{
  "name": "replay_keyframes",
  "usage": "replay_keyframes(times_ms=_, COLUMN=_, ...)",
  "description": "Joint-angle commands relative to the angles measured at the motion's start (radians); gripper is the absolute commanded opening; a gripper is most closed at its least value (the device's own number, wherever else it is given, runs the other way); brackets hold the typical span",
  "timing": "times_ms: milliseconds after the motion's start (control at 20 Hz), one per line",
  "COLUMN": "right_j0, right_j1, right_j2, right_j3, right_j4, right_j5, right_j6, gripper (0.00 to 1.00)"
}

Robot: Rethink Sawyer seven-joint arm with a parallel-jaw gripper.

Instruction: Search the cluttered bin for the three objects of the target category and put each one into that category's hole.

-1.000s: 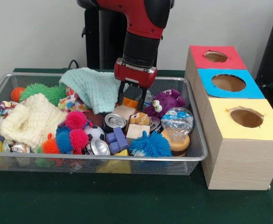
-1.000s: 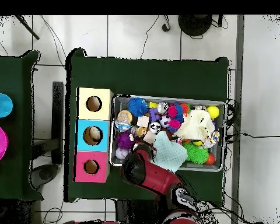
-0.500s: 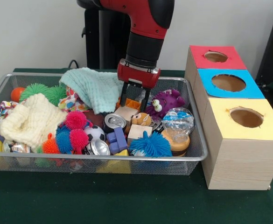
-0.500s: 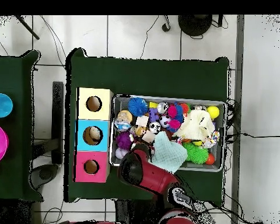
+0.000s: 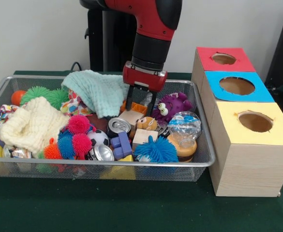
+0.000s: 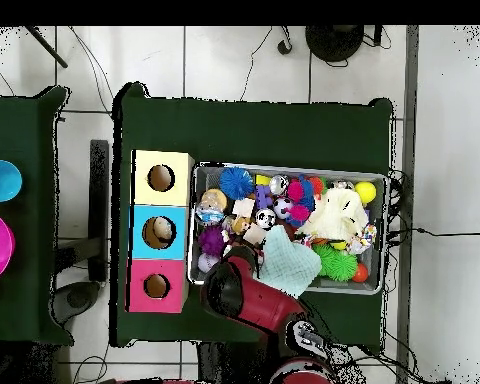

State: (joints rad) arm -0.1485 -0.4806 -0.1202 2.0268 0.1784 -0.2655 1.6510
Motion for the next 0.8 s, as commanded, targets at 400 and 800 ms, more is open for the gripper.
replay_keyframes(times_ms=400, right_j0=0.047, right_j1=-0.003, right_j2=0.065, right_j3=-0.134, right_j4=0.024, right_j5=-0.125, right_j6=0.216, gripper=1.0)
replay_keyframes(times_ms=800, right_j0=0.061, right_j1=-0.027, right_j2=0.048, right_j3=-0.146, right_j4=0.037, right_j5=-0.084, right_j6=0.2, gripper=1.0)
